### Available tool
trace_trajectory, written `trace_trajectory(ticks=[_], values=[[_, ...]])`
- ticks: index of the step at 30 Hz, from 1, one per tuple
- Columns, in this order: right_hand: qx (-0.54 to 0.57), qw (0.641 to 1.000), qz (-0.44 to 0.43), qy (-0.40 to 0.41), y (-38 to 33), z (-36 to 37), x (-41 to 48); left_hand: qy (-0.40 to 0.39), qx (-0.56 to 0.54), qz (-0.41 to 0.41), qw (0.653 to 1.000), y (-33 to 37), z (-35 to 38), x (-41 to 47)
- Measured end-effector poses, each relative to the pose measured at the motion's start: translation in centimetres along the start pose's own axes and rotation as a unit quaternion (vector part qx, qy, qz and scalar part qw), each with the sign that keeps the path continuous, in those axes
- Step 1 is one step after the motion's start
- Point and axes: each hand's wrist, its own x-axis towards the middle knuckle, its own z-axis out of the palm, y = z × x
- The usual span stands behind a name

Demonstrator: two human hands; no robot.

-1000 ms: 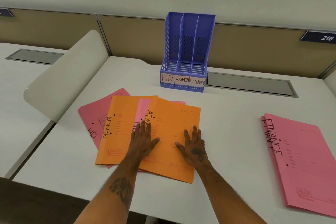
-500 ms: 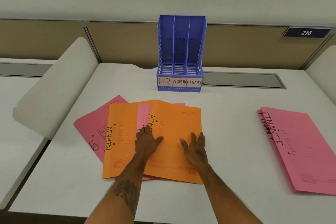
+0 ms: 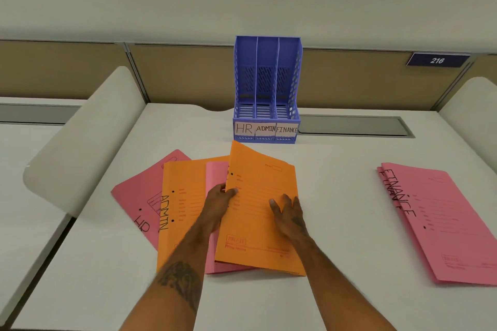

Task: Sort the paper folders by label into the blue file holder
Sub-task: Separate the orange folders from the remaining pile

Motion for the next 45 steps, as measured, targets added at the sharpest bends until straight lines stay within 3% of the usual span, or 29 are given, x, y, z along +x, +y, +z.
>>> trace_trajectory(ticks=[5, 9, 13, 19, 22, 25, 31, 36, 41, 45], values=[[0.129, 0.991, -0.024, 0.032, -2.9, -2.1, 0.9, -0.003, -0.042, 0.026, 0.999, 2.8, -2.8, 0.5], [0.302, 0.953, -0.002, -0.03, -4.9, -3.6, 1.6, 0.006, -0.093, 0.036, 0.995, 4.3, -5.0, 0.4], [0.387, 0.919, -0.008, -0.076, -5.7, -4.5, 2.3, 0.006, -0.103, 0.04, 0.994, 4.9, -6.5, -0.1], [0.429, 0.896, -0.031, -0.11, -7.0, -4.5, 2.5, 0.005, -0.061, 0.035, 0.998, 4.4, -8.9, -0.9], [0.419, 0.902, -0.038, -0.1, -7.3, -4.6, 2.6, 0.146, 0.046, 0.0, 0.988, 3.0, -10.8, -0.4], [0.412, 0.906, -0.031, -0.091, -6.9, -4.7, 2.8, 0.245, 0.209, -0.041, 0.946, 1.2, -12.1, 0.0], [0.395, 0.914, -0.021, -0.083, -6.0, -4.7, 3.2, 0.222, 0.333, -0.138, 0.906, -1.1, -12.2, -0.2], [0.405, 0.911, -0.02, -0.082, -6.2, -4.6, 2.6, 0.217, 0.452, -0.141, 0.854, -2.3, -11.2, -0.4], [0.413, 0.907, -0.021, -0.08, -6.5, -4.8, 2.4, 0.247, 0.435, -0.171, 0.849, -2.0, -11.0, 0.2], [0.42, 0.904, -0.021, -0.079, -6.7, -4.9, 2.2, 0.242, 0.312, -0.161, 0.905, -0.6, -12.6, 0.5]])
